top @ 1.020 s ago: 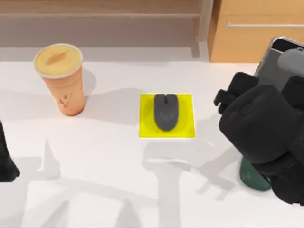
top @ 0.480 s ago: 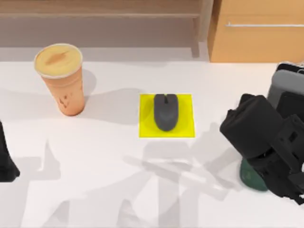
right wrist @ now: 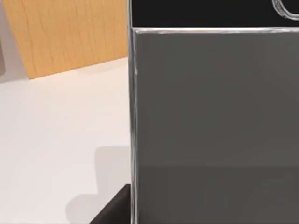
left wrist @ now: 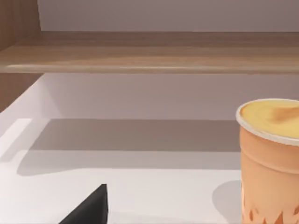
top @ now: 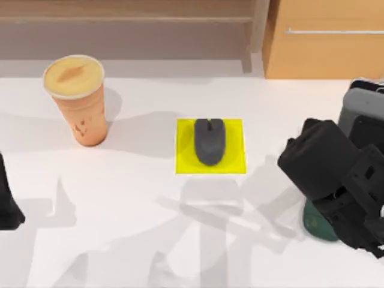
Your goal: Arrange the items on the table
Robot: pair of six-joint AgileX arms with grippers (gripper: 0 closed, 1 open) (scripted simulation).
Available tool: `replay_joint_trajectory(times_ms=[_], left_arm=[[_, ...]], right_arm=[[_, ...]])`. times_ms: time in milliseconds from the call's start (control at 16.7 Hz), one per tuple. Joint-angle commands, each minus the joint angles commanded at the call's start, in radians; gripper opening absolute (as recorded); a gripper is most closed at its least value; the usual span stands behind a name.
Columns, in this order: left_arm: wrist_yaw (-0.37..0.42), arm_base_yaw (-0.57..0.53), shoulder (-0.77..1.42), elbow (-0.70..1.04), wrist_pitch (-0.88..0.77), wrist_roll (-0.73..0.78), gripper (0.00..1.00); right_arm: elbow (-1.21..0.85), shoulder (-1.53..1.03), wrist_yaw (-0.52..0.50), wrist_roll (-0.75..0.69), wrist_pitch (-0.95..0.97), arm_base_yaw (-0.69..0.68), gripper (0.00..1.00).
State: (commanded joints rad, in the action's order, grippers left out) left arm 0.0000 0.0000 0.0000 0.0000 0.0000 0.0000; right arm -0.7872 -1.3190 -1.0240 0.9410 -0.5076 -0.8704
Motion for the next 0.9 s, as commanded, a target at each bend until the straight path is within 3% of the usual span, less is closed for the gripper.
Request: replay_joint_trajectory(times_ms=[300,900], left_arm=[[0.000,0.000,0.000,0.000,0.000,0.000,1.00],[0.000,0.000,0.000,0.000,0.000,0.000,1.00]], right_arm=[[0.000,0.000,0.000,0.000,0.000,0.000,0.98],[-0.001,0.001,0.001,-0.001,-0.001,-0.003,1.00]])
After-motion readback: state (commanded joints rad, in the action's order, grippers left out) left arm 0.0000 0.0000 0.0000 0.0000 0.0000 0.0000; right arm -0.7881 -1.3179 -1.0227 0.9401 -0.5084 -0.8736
